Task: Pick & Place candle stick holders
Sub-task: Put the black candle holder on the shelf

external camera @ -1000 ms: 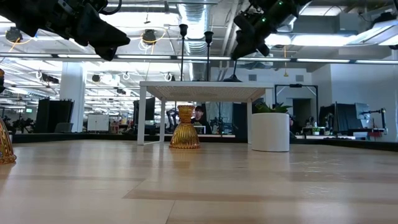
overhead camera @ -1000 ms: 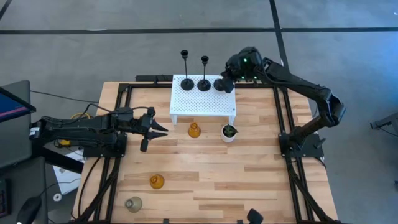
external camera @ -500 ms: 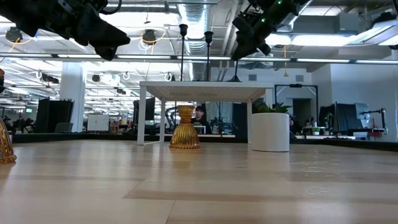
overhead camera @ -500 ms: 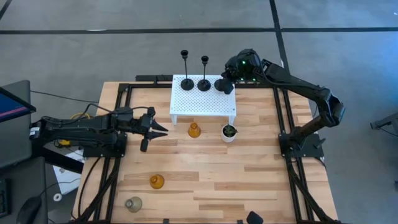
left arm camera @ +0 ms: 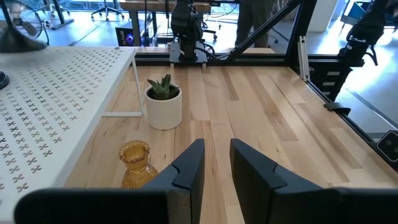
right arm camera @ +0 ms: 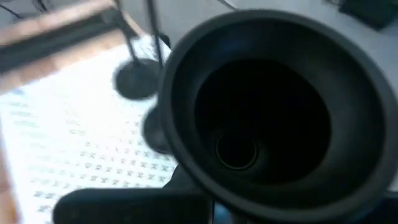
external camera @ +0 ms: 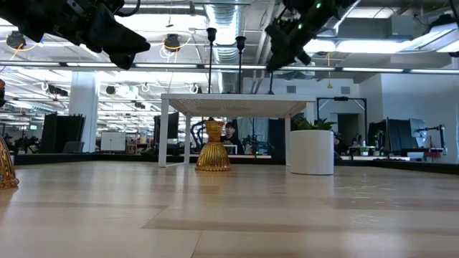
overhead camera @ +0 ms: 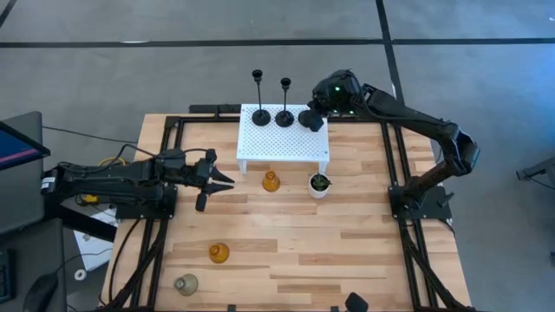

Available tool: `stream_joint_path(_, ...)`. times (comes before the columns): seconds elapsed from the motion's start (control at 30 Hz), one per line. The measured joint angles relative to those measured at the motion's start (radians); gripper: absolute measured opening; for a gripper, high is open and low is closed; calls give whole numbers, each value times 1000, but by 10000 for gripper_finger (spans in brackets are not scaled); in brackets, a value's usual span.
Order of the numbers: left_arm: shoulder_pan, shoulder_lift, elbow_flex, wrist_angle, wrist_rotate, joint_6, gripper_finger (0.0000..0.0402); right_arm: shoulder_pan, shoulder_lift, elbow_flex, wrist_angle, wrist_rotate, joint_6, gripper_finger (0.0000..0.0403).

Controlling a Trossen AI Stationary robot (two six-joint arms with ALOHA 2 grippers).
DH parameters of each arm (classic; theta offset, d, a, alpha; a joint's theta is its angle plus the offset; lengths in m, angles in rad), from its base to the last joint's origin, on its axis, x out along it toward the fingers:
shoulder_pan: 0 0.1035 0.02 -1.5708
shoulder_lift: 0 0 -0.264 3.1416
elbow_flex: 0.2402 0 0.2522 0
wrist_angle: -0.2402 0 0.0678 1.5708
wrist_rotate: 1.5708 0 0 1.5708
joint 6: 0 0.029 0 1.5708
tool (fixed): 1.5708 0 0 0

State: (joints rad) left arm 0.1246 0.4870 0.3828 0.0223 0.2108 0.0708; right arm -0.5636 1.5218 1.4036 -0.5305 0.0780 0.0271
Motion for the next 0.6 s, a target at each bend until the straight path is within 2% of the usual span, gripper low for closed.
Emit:
stream_joint_path(0.07, 0, 0, 0, 0, 0, 0, 76, -6, 27, -3, -20, 1, 7, 0)
stream_joint_path(0.27, 0, 0, 0, 1, 0, 0, 76, -1, 84, 3, 71, 4, -34, 0)
stream_joint_path(0.6, 0, 0, 0, 1, 0, 1, 76, -20, 86, 2, 79, -7, -35, 1)
